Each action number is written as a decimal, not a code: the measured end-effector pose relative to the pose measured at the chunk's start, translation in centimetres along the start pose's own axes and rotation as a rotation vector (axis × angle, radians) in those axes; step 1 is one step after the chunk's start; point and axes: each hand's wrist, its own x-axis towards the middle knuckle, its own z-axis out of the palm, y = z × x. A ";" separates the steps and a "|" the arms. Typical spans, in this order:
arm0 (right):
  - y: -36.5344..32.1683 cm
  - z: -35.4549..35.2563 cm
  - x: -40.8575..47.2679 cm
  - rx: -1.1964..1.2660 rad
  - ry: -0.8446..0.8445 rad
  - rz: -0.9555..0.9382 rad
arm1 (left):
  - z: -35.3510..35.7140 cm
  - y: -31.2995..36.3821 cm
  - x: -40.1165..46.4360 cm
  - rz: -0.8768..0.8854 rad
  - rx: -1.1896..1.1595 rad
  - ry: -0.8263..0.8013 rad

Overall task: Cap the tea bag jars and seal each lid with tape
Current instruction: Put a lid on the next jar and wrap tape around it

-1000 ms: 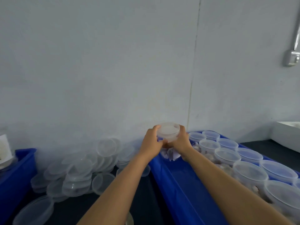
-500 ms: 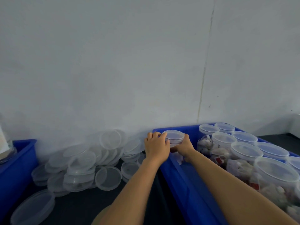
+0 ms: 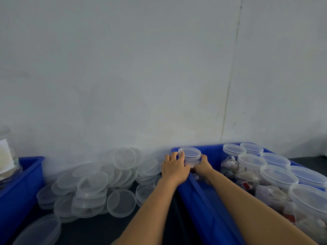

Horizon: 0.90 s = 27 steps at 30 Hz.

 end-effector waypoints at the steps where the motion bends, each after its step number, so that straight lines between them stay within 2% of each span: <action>1: -0.1 0.0 0.1 -0.015 0.003 0.007 | 0.0 -0.1 0.1 -0.002 -0.012 -0.009; 7: -0.9 -0.7 -0.4 -0.113 -0.020 0.073 | -0.3 -0.3 -0.2 -0.019 -0.108 -0.028; 10: -2.2 -0.8 -1.4 -0.139 0.063 0.112 | -1.5 -0.6 -1.9 -0.061 -0.008 0.046; 14: -4.4 0.0 -4.0 -0.182 0.172 -0.051 | -3.7 -2.5 -6.7 -0.099 0.094 0.140; 18: -5.9 3.2 -8.1 -0.152 0.100 -0.102 | -6.2 -5.5 -12.3 -0.179 0.065 0.108; 22: -6.5 7.5 -13.3 -0.332 0.096 -0.257 | -9.2 -8.0 -17.9 -0.321 -0.097 0.152; 27: -7.4 14.4 -20.3 -0.292 -0.145 -0.425 | -13.2 -11.1 -25.2 -0.501 -0.367 0.315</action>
